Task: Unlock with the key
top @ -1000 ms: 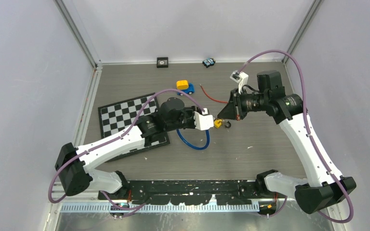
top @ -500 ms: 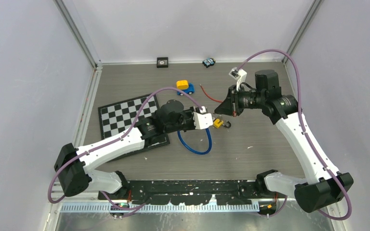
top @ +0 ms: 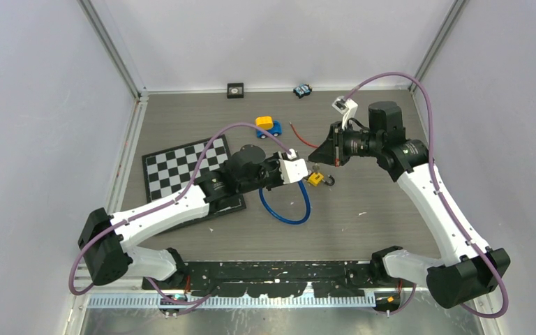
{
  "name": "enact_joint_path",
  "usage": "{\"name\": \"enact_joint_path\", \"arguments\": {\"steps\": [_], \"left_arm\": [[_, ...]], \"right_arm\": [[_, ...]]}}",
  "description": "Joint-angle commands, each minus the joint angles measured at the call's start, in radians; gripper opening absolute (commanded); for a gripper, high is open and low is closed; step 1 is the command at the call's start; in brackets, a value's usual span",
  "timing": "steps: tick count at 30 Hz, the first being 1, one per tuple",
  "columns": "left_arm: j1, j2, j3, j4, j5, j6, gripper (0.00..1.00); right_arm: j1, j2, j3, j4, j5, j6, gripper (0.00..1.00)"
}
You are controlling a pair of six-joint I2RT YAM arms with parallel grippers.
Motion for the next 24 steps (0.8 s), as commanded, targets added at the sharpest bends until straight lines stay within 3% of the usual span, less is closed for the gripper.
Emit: {"name": "enact_joint_path", "arguments": {"steps": [1, 24], "left_arm": [[-0.006, -0.032, 0.019, 0.103, -0.018, -0.030, 0.00], [-0.006, -0.013, 0.026, 0.089, 0.005, 0.003, 0.00]], "right_arm": [[0.006, -0.009, 0.002, 0.061, -0.020, 0.025, 0.00], [0.034, 0.007, 0.020, 0.069, -0.047, 0.046, 0.00]]}}
